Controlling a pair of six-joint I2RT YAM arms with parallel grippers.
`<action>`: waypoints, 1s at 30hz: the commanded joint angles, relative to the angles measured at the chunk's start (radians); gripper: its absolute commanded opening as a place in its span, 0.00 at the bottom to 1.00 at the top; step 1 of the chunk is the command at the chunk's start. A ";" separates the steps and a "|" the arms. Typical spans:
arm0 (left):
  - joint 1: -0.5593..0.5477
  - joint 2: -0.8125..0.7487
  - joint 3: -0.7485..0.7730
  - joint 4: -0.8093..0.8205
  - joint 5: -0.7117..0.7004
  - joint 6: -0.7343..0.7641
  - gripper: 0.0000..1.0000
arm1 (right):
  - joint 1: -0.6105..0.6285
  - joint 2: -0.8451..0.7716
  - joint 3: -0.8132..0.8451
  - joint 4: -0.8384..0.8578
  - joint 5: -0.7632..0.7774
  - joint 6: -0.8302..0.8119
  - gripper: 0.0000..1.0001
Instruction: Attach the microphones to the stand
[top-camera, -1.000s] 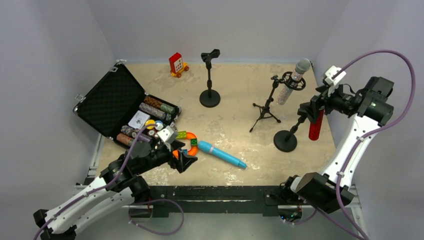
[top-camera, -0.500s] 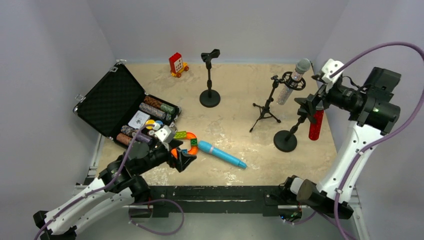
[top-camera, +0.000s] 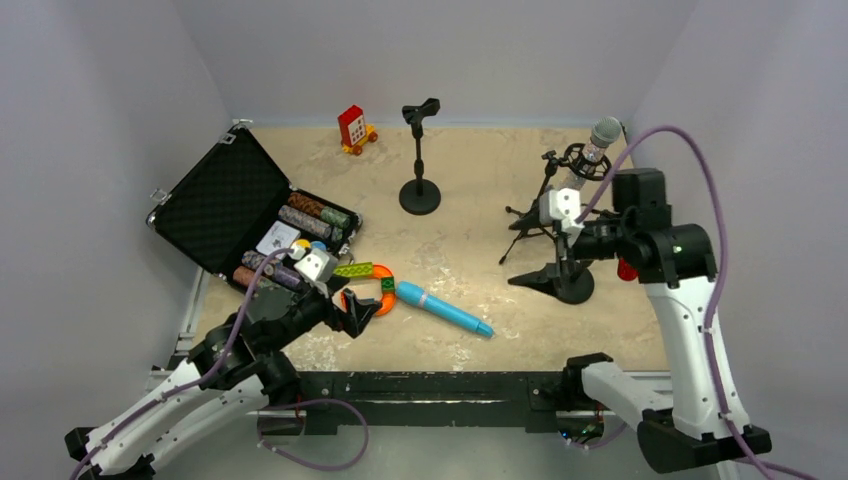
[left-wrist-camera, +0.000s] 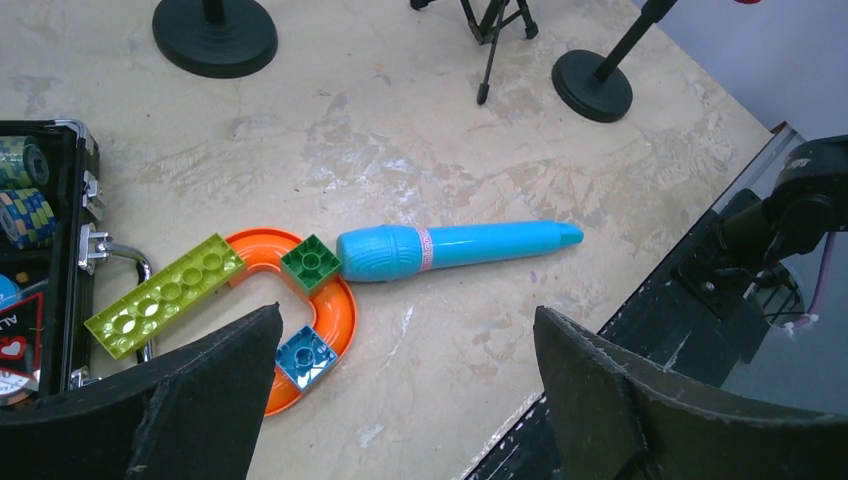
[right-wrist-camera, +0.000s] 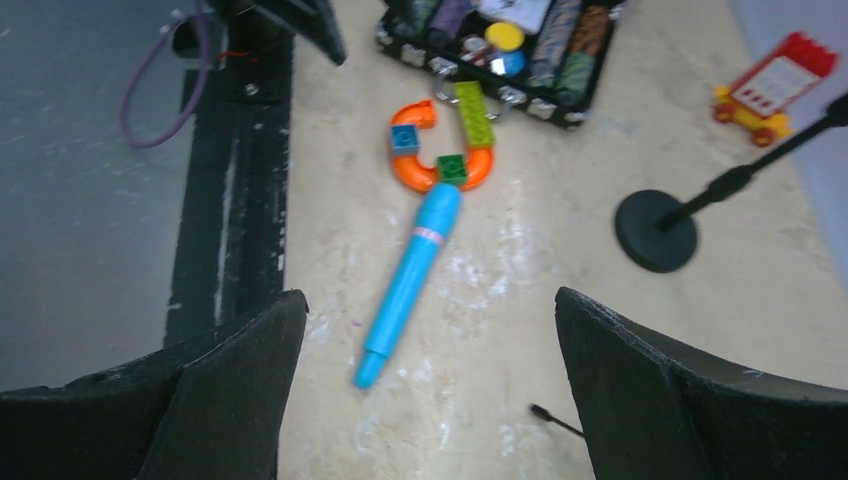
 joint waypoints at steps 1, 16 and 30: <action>0.007 0.000 0.037 -0.001 -0.038 -0.023 0.99 | 0.158 -0.049 -0.173 0.186 0.087 0.104 0.99; 0.010 0.192 0.053 0.076 -0.126 0.072 0.99 | 0.225 -0.176 -0.549 0.507 0.065 0.220 0.99; 0.040 0.279 0.002 0.274 -0.063 0.072 0.99 | 0.169 -0.245 -0.622 0.527 0.052 0.210 0.99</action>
